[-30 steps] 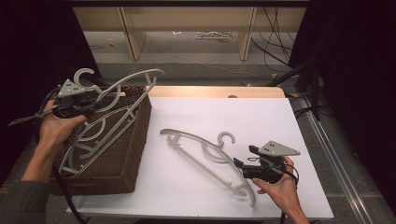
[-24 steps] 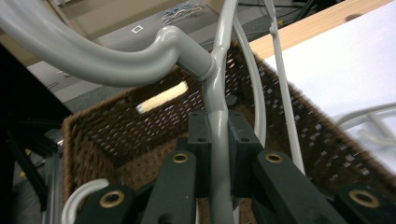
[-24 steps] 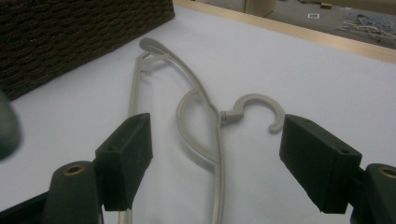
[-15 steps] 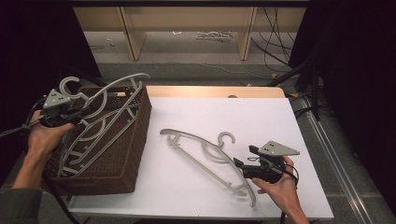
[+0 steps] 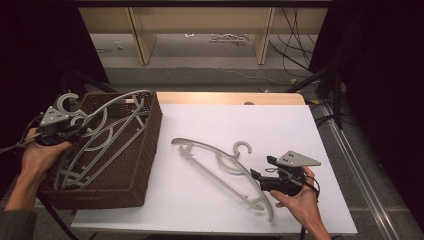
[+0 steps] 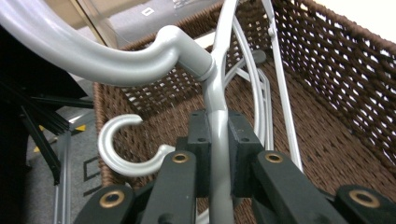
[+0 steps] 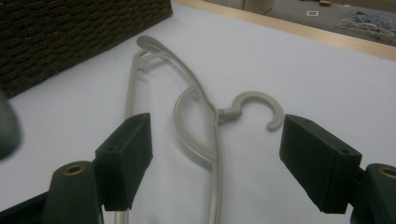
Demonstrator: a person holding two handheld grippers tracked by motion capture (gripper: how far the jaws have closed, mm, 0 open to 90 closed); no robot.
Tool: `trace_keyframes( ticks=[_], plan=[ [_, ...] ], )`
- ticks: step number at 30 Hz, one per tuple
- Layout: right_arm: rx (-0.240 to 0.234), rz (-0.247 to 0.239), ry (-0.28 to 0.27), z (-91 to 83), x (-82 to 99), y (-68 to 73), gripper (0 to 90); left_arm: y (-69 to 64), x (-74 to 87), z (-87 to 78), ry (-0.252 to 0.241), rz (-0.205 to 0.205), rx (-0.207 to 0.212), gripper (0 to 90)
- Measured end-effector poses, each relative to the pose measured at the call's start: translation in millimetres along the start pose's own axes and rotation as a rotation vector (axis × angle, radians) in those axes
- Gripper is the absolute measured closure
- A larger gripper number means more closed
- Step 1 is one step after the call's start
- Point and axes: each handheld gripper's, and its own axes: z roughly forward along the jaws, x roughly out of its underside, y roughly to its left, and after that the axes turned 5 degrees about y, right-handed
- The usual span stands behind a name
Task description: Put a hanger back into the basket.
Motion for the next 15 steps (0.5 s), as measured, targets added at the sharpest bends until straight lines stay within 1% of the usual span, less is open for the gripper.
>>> trace_keyframes(
  ticks=[1,2,3,5,7,8,9,10,11,12,13,15],
  plan=[
    [0.005,-0.009,-0.004,0.4,0.2,-0.8,26.5,-0.1,0.1,2.0,0.034,0.035,-0.008,81.7],
    [0.008,-0.009,-0.001,0.6,0.2,-1.0,26.4,-3.1,0.2,5.9,0.042,0.033,-0.006,81.7],
    [0.008,-0.010,-0.001,0.7,0.2,-1.0,26.4,-3.6,-0.2,7.9,0.082,0.074,-0.007,81.6],
    [0.007,-0.014,-0.001,0.8,0.4,-0.7,26.3,-5.8,1.7,13.6,0.109,0.053,-0.008,81.6],
    [0.006,-0.012,0.000,0.7,0.5,-0.8,26.3,-3.6,5.5,16.9,0.122,0.038,0.003,81.6],
    [0.006,-0.012,-0.001,0.6,0.5,-0.9,26.3,-2.9,8.6,19.1,0.129,0.033,0.001,81.7],
    [0.005,-0.013,-0.001,0.5,0.4,-0.9,26.3,-2.2,10.1,20.0,0.142,0.040,-0.011,81.6],
    [0.005,-0.014,-0.003,0.5,0.5,-1.1,26.3,-0.9,12.2,21.3,0.153,0.039,-0.013,81.7],
    [0.004,-0.012,0.003,0.7,0.7,-1.3,26.3,0.3,13.6,22.2,0.151,0.032,-0.003,81.7],
    [-0.001,0.000,0.011,0.5,0.7,-0.9,26.3,1.7,15.4,23.3,0.151,0.031,-0.002,81.7],
    [0.005,-0.008,0.004,1.2,1.0,-1.6,26.2,2.2,16.4,24.0,0.154,0.032,0.005,81.7],
    [0.004,-0.009,0.004,1.4,1.1,-1.5,26.3,0.7,17.0,26.3,0.163,0.043,0.009,81.7]
  ],
)
